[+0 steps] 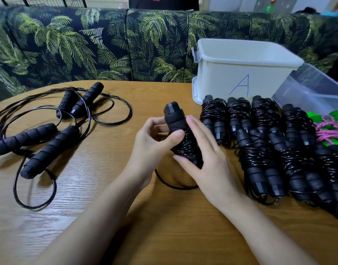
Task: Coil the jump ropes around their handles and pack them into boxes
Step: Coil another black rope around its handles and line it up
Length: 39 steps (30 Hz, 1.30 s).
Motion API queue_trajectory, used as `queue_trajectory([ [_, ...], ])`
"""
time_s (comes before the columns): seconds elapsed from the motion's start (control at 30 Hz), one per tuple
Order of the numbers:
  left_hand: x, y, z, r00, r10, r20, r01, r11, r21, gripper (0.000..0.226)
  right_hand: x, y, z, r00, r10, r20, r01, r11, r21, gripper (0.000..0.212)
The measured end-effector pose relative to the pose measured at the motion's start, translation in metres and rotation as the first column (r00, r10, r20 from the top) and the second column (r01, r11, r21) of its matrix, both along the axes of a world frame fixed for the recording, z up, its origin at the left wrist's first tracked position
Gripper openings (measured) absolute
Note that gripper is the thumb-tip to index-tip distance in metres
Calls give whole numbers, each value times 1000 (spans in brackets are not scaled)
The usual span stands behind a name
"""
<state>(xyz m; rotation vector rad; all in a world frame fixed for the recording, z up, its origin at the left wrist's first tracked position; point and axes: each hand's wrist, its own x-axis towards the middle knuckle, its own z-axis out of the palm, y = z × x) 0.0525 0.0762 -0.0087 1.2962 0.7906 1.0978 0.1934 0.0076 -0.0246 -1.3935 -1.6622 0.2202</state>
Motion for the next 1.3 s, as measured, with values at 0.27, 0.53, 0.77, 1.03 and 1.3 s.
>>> queue_trajectory([
  [0.27, -4, 2, 5, 998, -51, 24, 50, 998, 46, 39, 4, -3, 3, 999, 40, 29, -41, 998, 49, 66],
  [0.53, -4, 0, 13, 994, -94, 50, 92, 995, 28, 33, 7, -2, 7, 980, 97, -174, -85, 994, 71, 66],
  [0.77, -6, 0, 17, 993, -100, 54, 99, 995, 33, 37, 11, -3, 13, 914, 171, -369, -197, 980, -32, 63],
  [1.03, -10, 4, 15, 999, -37, 15, 36, 997, 63, 38, 10, -2, 14, 931, 171, -323, -187, 982, -18, 55],
  [1.3, -9, 3, 14, 1000, 3, 22, -5, 995, 98, 41, 12, 0, 12, 952, 122, -281, -122, 992, 16, 47],
])
